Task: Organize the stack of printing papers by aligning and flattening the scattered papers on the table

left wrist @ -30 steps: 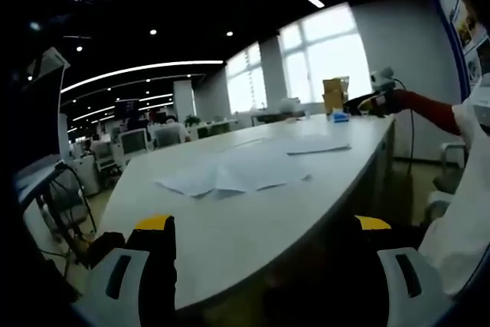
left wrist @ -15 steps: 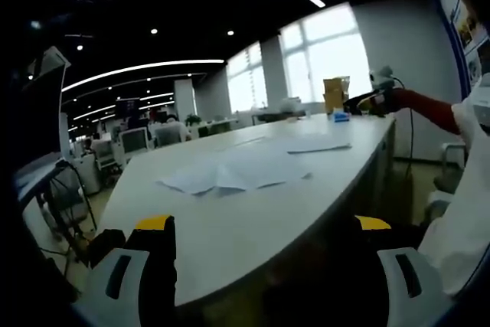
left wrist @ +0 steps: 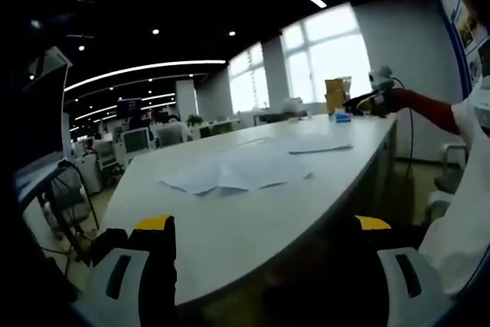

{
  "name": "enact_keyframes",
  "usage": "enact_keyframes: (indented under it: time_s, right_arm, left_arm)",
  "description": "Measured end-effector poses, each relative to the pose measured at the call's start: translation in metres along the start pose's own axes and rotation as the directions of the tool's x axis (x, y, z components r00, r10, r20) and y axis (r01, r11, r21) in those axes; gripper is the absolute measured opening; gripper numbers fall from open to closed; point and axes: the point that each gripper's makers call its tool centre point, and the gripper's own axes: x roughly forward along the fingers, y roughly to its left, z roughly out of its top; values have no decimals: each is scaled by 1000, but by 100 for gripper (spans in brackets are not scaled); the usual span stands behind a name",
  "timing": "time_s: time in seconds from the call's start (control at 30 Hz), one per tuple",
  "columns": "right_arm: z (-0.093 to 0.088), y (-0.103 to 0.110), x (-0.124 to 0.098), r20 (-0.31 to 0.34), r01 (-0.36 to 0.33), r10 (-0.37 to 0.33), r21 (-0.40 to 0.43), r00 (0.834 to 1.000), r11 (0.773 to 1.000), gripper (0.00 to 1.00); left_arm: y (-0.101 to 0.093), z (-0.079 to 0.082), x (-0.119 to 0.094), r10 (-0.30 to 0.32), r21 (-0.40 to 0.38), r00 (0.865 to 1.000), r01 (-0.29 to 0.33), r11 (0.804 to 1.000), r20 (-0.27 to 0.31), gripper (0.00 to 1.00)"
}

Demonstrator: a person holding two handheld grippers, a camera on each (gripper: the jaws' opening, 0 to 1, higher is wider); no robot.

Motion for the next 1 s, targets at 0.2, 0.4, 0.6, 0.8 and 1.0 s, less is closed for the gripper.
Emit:
enact_keyframes:
  time_s: [0.2,0.4,0.6,0.8,1.0]
  right_arm:
    - [2,0,6,-8,0,0,-7,1000,1000,86]
    - [2,0,8,-11,0,-1,-9,1000,1000,86]
    - [4,-3,11,-19,4,-4,-12,1000,1000,86]
    - [6,-3,14,-21,2,-3,-16,1000,1000,86]
    - [9,-2,17,-25,-3,2,-21,1000,1000,86]
  left_arm:
    - [0,-2,-1,1,-2,1000,-1,1000,0,97]
    - [2,-2,-3,5,-6,1000,-5,1000,1,97]
    - [2,-2,-3,4,-6,1000,-4,1000,0,97]
    - [0,-3,-3,2,-8,1000,-2,1000,-3,97]
    - [0,-3,-3,3,-9,1000,-3,1000,-4,97]
